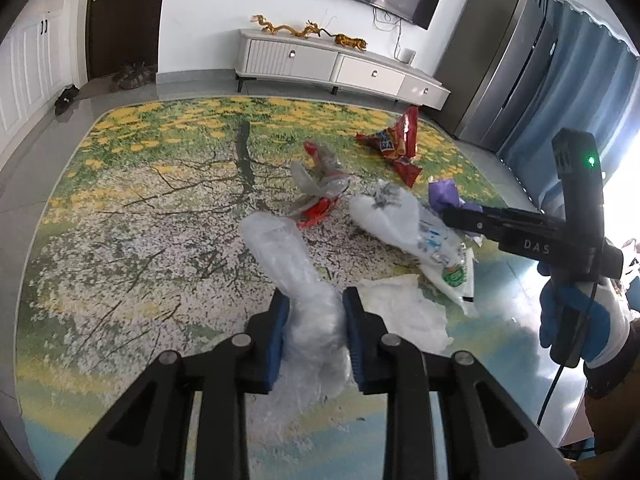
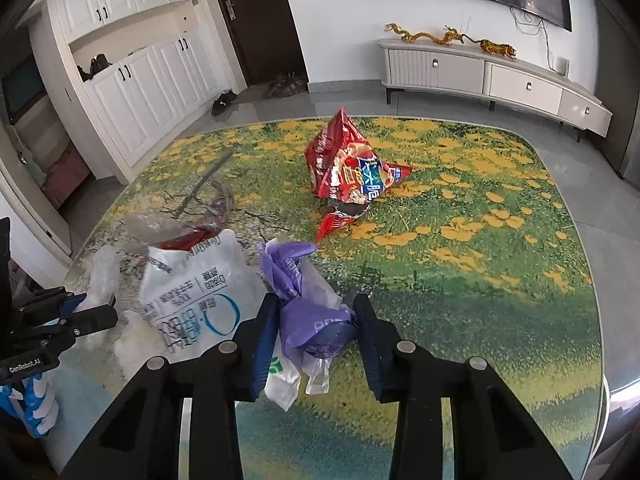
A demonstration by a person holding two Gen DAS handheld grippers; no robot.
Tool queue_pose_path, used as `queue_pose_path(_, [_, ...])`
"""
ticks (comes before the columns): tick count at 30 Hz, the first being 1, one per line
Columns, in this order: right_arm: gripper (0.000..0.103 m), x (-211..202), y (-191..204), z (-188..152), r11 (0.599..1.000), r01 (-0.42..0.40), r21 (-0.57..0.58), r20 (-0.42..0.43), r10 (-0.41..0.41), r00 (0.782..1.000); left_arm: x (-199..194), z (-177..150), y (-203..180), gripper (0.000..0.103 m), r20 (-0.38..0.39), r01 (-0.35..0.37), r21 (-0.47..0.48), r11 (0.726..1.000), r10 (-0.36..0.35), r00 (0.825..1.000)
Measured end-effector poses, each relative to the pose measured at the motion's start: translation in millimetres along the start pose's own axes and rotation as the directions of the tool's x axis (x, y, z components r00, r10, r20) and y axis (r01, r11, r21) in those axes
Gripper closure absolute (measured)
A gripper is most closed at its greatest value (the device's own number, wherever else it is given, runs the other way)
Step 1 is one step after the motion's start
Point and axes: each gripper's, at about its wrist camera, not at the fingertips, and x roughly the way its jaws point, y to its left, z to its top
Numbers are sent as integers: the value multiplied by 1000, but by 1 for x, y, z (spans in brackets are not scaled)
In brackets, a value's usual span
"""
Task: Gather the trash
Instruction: 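Grasp the clear plastic wrap with left gripper while right gripper grasps purple wrapper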
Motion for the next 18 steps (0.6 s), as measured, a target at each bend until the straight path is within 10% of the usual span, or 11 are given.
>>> queue_pose_path(18, [68, -161, 25, -25, 999, 26, -34, 246, -16, 969, -122, 11, -67, 77, 246, -153, 67, 986, 132, 960])
